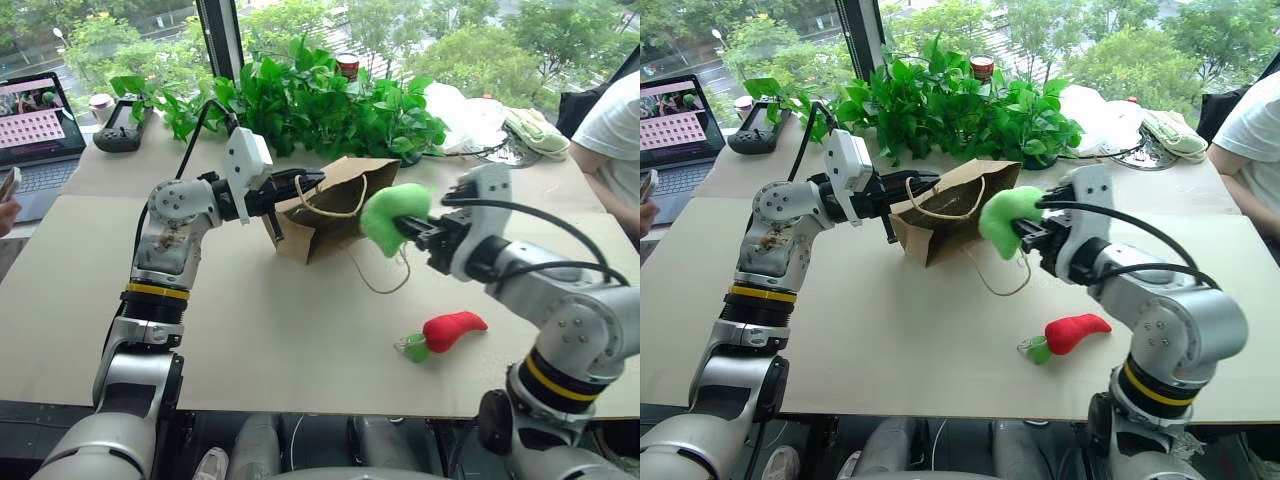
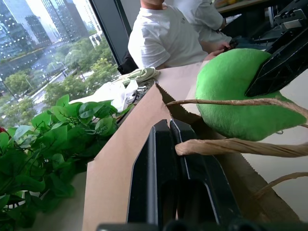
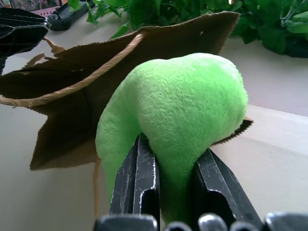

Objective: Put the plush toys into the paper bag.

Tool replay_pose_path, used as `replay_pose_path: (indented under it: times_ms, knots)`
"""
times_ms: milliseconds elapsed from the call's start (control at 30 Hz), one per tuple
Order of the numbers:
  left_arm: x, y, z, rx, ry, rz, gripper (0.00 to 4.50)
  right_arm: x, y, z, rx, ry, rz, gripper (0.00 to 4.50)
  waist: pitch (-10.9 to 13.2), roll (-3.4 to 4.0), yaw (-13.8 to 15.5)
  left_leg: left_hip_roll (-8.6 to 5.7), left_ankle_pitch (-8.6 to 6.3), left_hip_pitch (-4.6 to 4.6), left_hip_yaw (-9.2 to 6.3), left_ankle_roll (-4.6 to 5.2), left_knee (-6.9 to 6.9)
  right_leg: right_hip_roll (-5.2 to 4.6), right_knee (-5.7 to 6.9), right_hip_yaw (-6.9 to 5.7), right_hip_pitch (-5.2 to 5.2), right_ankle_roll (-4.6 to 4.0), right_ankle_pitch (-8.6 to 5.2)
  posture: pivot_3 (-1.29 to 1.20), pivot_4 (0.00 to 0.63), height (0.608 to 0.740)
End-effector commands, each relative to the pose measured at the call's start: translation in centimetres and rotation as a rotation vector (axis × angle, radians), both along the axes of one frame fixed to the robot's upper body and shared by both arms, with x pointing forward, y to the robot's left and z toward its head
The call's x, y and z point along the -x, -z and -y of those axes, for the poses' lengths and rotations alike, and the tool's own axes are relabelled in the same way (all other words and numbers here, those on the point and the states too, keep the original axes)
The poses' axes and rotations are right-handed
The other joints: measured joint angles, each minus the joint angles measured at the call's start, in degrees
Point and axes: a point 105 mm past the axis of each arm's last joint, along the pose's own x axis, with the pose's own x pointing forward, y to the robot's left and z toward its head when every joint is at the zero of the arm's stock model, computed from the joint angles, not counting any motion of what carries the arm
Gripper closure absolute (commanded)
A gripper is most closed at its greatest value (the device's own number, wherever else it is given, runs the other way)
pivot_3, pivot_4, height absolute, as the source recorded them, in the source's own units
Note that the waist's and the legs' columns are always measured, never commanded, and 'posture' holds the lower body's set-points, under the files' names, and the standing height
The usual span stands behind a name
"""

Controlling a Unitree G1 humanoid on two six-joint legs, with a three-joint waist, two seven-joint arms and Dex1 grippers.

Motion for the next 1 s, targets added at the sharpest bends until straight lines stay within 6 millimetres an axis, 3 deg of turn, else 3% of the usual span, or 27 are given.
replay_pose_path:
  times_ms: [33,267,400,667,833,1000]
  knots:
    - [0.2,-1.1,0.3,0.003,0.015,0.044,4.5,-2.1,-0.2,-1.2,-0.007,0.065,0.008,3.74,0.0,0.0,-0.11,0.0,0.0,0.0,0.0,0.0,0.0,0.0,0.0,0.0,0.0,0.0,0.0,0.0,0.15,0.74]
    - [0.2,-1.0,0.6,0.004,0.019,0.046,4.5,-4.6,-0.3,-2.2,-0.02,0.131,-0.006,3.74,0.0,0.01,-0.04,-0.01,0.01,-0.04,0.01,-0.01,-0.01,-0.01,0.0,-0.01,-0.04,0.0,0.0,0.0,0.15,0.74]
    - [0.2,-1.0,0.6,0.003,0.017,0.047,4.5,-4.7,-0.9,-2.9,-0.048,0.119,0.009,2.77,0.0,0.02,-0.07,0.0,0.01,-0.09,0.01,0.0,-0.02,-0.01,0.0,-0.02,-0.06,0.0,0.0,0.0,0.15,0.74]
    - [0.2,-1.0,0.3,0.001,0.007,0.049,4.5,-4.7,-1.2,-3.2,-0.072,0.11,0.012,0.02,0.0,0.02,-0.13,0.0,0.01,-0.08,0.01,0.0,-0.03,0.0,0.0,-0.02,-0.08,0.0,0.0,0.0,0.15,0.74]
    - [0.1,-1.1,0.3,0.003,0.004,0.049,4.5,-4.6,-1.6,-2.7,-0.079,0.111,0.019,0.02,0.01,0.02,-0.14,0.0,0.01,-0.08,0.01,0.0,-0.03,0.0,0.0,-0.02,-0.08,0.0,0.0,0.0,0.15,0.74]
    - [0.0,-1.1,0.3,0.005,0.002,0.048,4.5,-2.8,-1.5,0.9,0.007,0.11,0.027,0.02,0.01,0.03,0.25,0.0,0.01,-0.11,0.0,0.0,-0.03,-0.03,-0.01,-0.03,-0.05,0.0,0.0,0.0,0.15,0.74]
